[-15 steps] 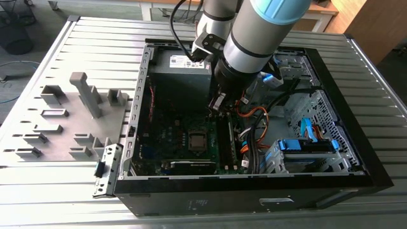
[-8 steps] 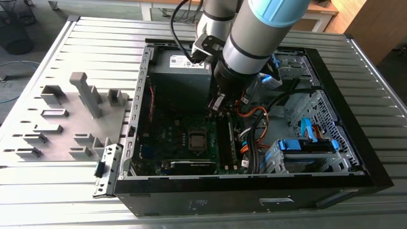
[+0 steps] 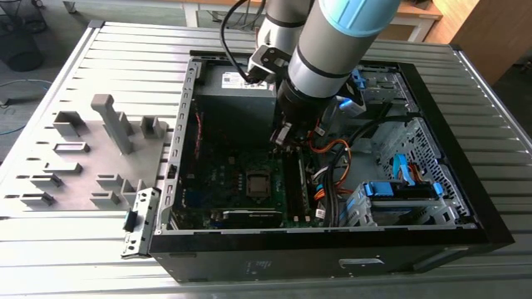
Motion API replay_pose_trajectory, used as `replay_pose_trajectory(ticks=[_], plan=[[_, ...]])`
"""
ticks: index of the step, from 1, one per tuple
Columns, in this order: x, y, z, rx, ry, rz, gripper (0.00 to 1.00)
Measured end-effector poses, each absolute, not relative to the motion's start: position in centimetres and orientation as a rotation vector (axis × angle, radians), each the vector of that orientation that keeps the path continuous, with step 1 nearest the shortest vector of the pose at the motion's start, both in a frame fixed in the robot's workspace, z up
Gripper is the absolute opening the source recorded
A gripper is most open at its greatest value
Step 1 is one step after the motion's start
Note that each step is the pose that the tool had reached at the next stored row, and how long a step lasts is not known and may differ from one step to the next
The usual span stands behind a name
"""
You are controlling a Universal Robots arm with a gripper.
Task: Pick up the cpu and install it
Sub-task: 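Install the first cpu locking lever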
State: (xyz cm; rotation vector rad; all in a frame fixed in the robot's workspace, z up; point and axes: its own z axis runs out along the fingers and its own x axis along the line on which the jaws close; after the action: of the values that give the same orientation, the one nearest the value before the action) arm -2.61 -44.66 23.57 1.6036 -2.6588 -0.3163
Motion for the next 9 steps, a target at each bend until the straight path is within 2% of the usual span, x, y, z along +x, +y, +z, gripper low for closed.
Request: replay_pose_trajectory(ticks=[9], plan=[[-3.01,-44.66,23.4,1.606,-2.658,-0.314,0.11]])
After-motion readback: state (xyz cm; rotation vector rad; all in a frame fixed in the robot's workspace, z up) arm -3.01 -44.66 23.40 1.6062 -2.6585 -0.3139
